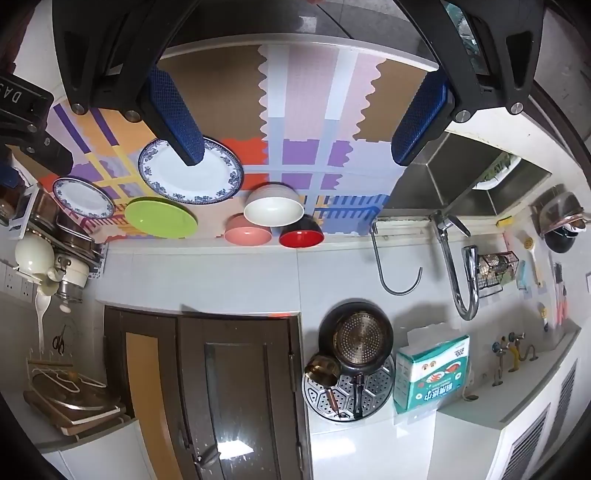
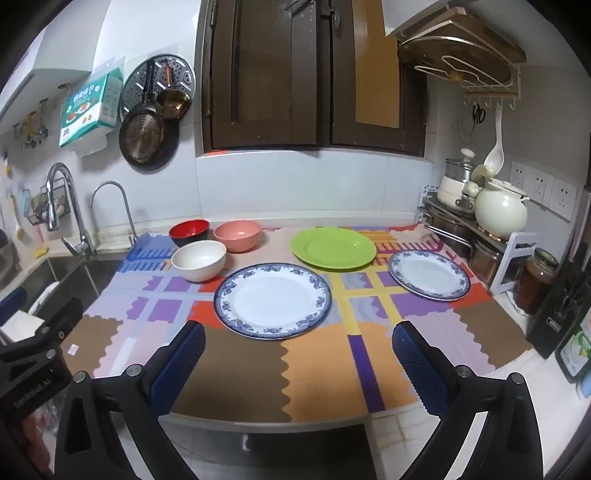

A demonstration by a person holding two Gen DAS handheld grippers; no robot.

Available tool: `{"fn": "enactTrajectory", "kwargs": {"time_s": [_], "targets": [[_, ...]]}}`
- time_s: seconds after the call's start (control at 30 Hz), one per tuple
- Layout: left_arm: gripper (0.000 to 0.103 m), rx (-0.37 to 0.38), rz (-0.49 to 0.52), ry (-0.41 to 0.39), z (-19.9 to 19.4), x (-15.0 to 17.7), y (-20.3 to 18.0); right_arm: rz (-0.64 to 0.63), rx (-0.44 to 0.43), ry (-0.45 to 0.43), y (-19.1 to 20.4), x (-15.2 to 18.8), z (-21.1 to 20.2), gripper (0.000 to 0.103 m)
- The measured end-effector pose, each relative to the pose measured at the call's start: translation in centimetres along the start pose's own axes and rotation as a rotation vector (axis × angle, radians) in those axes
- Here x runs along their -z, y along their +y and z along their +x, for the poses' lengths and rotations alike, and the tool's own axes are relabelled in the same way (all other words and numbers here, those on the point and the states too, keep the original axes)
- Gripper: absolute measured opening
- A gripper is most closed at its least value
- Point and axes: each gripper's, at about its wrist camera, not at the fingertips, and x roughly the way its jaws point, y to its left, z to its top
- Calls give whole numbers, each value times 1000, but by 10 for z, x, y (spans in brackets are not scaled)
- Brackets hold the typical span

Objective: Organize plates and bowls

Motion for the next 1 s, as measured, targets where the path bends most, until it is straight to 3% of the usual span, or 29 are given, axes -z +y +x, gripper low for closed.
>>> {"fn": "enactTrajectory", "kwargs": {"time_s": [0.23, 1.0], "targets": [[103, -12, 9, -27, -11, -4, -4, 36, -47, 8, -5, -5, -5, 102], [103, -4, 3, -68, -26, -10, 1, 40, -39, -24, -6, -6, -20, 102]]}}
